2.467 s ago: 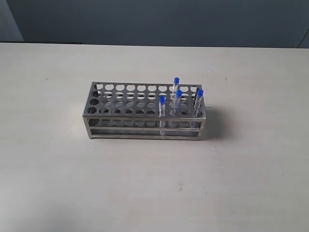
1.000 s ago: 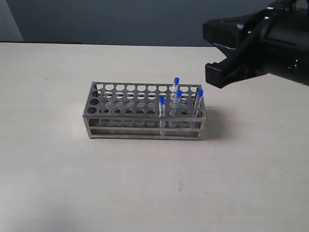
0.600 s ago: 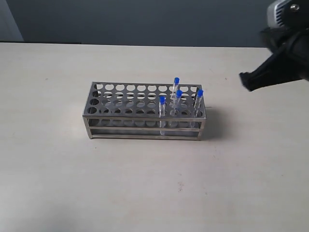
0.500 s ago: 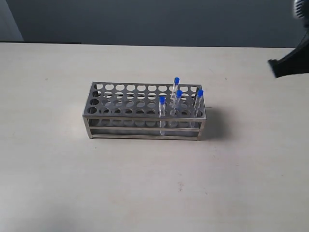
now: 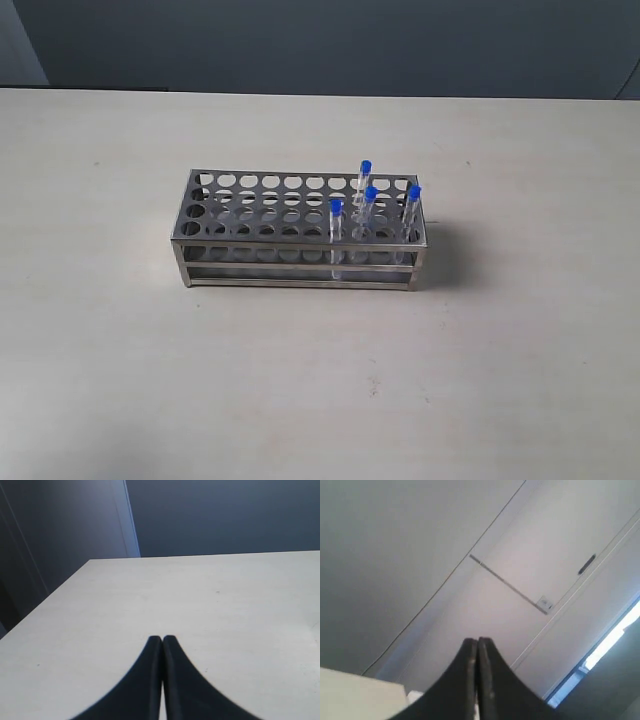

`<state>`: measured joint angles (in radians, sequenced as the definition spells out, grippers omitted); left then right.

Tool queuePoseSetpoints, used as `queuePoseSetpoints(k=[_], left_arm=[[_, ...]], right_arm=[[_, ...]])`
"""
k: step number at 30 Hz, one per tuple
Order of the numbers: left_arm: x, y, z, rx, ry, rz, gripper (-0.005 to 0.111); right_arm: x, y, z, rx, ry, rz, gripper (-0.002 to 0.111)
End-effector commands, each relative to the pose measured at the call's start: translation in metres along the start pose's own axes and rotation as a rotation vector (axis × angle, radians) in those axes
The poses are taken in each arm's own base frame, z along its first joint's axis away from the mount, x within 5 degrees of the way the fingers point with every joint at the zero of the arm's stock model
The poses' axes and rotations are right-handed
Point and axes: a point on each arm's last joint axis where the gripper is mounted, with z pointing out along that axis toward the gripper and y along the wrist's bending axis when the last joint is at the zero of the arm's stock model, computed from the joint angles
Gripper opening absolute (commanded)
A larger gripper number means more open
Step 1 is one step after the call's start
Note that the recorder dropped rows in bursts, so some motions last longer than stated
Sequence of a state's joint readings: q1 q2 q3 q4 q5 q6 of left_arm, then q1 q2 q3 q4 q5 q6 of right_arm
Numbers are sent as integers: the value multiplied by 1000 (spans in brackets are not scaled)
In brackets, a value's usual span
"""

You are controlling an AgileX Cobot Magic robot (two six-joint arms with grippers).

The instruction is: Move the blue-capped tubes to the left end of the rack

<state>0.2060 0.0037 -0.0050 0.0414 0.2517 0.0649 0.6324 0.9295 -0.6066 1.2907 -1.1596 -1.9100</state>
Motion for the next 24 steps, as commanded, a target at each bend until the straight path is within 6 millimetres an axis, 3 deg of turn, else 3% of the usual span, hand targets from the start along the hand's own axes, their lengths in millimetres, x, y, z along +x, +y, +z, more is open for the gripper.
queuePoseSetpoints(k=[1,3,4,6,7,9,10,13,18,24], left_arm=[[0,0,0,6,-11,-1,0],[0,0,0,6,-11,-1,0],[0,0,0,6,-11,-1,0],[0,0,0,6,-11,-1,0],[0,0,0,6,-11,-1,0],[0,0,0,6,-11,-1,0],[0,0,0,6,-11,-1,0],[0,0,0,6,-11,-1,0],[0,0,0,6,-11,-1,0],[0,0,0,6,-11,-1,0]], right_arm=[[-18,-23,-4,129,-161,-23,-1],[-25,-29,-5,174,-218,-29,-1],[-29,-29,-2,127,-201,54,-1],[-35,-14,0,-125,-169,216,-1],[-44,-2,-4,-345,-174,289,-1],[-59,12,-14,-620,-180,417,-1],[-63,15,-16,-686,-165,475,-1],[-69,18,-20,-796,-89,634,-1],[-80,24,-33,-978,-132,753,-1],[-81,25,-34,-1005,-114,805,-1]])
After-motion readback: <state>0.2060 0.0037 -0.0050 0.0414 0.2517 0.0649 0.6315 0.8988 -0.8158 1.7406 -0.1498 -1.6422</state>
